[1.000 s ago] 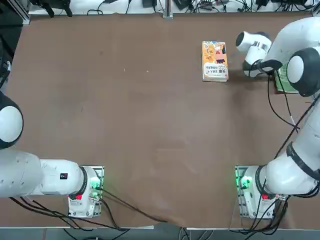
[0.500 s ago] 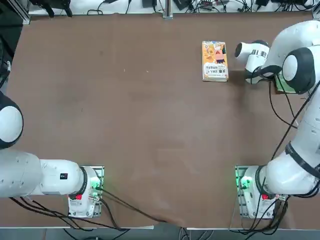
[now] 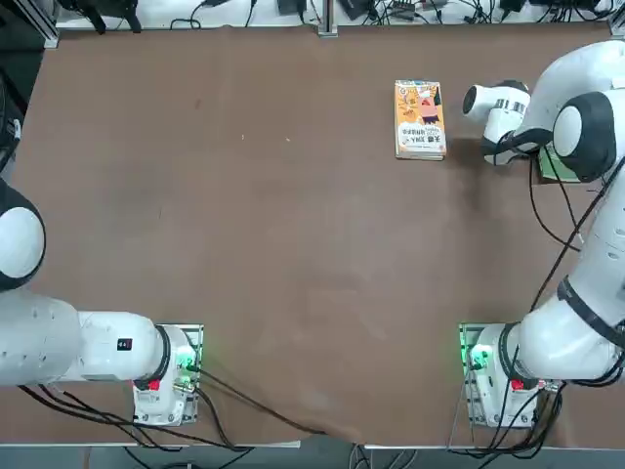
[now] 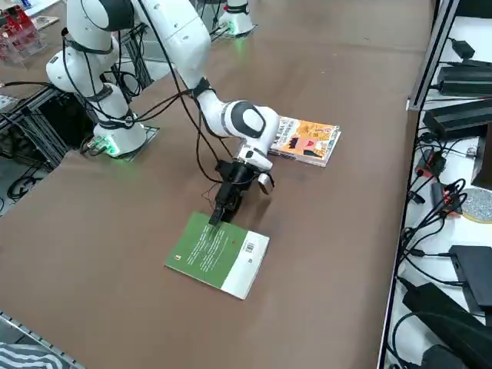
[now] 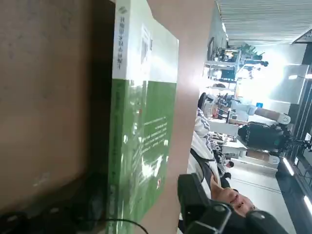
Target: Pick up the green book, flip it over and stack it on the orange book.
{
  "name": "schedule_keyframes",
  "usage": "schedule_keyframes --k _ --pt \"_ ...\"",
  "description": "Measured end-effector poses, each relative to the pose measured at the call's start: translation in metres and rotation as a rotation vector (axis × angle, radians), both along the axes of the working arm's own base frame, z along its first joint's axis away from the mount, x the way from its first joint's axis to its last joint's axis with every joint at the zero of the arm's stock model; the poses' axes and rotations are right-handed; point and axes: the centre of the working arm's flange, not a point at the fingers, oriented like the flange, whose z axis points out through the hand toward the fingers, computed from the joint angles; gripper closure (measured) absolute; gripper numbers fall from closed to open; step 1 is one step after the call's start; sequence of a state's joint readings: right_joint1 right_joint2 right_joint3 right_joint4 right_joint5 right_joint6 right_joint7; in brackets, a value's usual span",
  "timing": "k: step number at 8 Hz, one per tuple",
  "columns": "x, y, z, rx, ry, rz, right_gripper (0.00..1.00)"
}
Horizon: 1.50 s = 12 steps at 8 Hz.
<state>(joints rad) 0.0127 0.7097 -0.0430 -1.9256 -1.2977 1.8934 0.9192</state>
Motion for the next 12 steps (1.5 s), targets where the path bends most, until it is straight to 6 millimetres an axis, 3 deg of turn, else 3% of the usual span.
schedule_keyframes --k 3,4,6,7,8,10,12 --pt "0.000 -0.001 -0.003 -0.002 -0.001 -0.003 0.38" --pt "-0.001 -0.001 -0.005 -0.004 0.003 -0.004 0.58" --pt "-0.003 -0.003 -0.009 -0.019 0.007 -0.014 0.82" --pt "-0.002 -0.002 -0.008 -0.025 0.000 -0.018 0.89" --pt "0.000 -0.003 -0.005 -0.039 -0.004 -0.025 0.89" --pt "0.012 -0.010 0.024 -0.079 -0.009 -0.040 0.89" --pt "0.024 -0.023 0.088 -0.108 0.021 -0.046 0.89"
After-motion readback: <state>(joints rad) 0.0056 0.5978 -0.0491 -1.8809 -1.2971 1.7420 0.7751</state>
